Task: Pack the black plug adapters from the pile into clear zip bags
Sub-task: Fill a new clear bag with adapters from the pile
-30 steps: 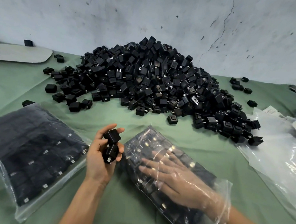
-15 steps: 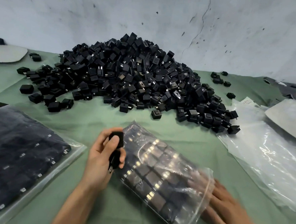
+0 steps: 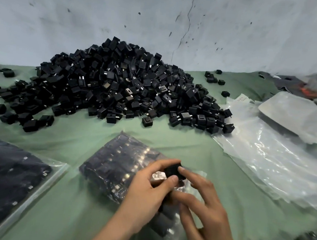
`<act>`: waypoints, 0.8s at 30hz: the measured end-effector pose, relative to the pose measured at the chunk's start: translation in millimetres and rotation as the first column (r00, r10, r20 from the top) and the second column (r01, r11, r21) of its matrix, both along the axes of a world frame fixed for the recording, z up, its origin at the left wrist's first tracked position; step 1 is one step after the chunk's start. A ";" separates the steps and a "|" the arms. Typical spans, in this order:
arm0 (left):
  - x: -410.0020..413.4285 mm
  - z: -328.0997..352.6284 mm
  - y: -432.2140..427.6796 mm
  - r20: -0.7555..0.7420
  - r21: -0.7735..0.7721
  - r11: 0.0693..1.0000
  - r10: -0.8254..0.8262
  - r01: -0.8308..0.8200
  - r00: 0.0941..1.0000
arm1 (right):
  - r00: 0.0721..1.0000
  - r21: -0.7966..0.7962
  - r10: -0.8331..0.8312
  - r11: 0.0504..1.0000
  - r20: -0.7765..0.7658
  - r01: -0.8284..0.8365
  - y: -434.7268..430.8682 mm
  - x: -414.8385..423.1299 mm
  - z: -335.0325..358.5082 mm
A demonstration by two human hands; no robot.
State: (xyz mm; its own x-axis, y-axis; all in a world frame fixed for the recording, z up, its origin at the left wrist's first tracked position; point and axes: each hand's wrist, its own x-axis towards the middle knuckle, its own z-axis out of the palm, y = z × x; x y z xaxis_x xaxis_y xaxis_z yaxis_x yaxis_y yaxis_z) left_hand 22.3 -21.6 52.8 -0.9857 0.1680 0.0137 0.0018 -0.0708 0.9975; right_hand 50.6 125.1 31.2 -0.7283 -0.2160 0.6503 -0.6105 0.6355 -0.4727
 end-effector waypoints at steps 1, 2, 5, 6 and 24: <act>0.1 2.1 0.3 0.023 0.024 1.000 0.015 -0.016 1.000 | 1.000 -0.007 -0.003 1.000 0.013 0.003 -0.7 -1.1 -1.5; -0.6 1.8 0.5 0.030 0.027 0.999 0.032 -0.033 0.999 | 1.000 -0.014 -0.004 1.000 0.024 0.005 -0.5 -1.5 -3.2; -4.7 -0.8 1.3 0.028 0.003 0.997 0.072 -0.072 0.997 | 1.000 -0.010 -0.013 1.000 0.014 0.013 1.8 -1.6 -7.9; -6.7 -1.8 2.6 0.022 -0.011 0.997 0.083 -0.083 0.996 | 1.000 0.001 -0.013 1.000 0.013 0.013 3.2 -2.3 -8.8; 12.5 -0.2 47.4 -0.253 -0.965 0.178 -0.456 -0.191 0.853 | 0.958 0.247 -0.215 0.955 0.190 0.166 91.1 12.4 -39.5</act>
State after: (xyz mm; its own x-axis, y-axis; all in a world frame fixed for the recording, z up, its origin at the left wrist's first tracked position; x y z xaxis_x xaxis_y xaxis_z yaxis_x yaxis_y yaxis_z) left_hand 34.7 25.8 52.6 -0.8665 0.4914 0.0878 0.4991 0.8564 0.1325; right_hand 63.1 216.2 -8.3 -0.8859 -0.1829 0.4263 -0.3687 0.8354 -0.4078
